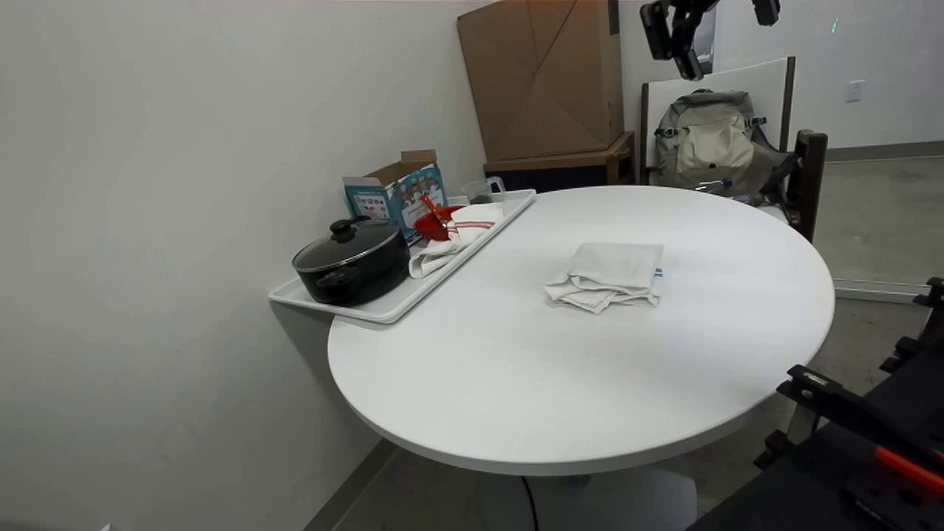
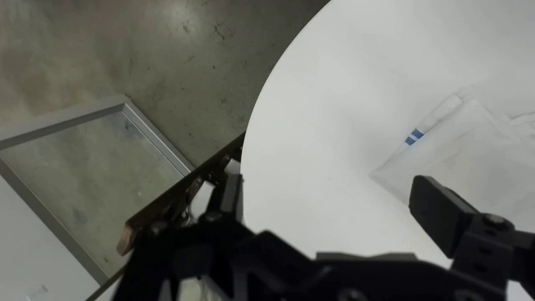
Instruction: Fold the towel
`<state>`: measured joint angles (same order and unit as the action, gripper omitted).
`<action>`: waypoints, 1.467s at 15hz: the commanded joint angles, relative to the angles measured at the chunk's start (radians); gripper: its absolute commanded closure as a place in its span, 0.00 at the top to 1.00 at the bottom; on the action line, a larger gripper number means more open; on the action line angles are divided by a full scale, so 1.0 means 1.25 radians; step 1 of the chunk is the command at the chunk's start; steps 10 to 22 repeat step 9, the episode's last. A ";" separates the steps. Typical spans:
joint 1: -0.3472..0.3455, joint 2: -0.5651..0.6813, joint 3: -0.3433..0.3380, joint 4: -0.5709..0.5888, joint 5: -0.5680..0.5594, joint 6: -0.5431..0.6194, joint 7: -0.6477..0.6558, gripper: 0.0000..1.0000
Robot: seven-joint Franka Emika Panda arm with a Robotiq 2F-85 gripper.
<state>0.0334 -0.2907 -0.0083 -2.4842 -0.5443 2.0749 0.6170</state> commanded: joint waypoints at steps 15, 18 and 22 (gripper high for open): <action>-0.073 -0.069 0.028 -0.057 -0.024 0.172 -0.164 1.00; -0.073 -0.069 0.028 -0.057 -0.024 0.172 -0.164 1.00; -0.073 -0.069 0.028 -0.057 -0.024 0.172 -0.164 1.00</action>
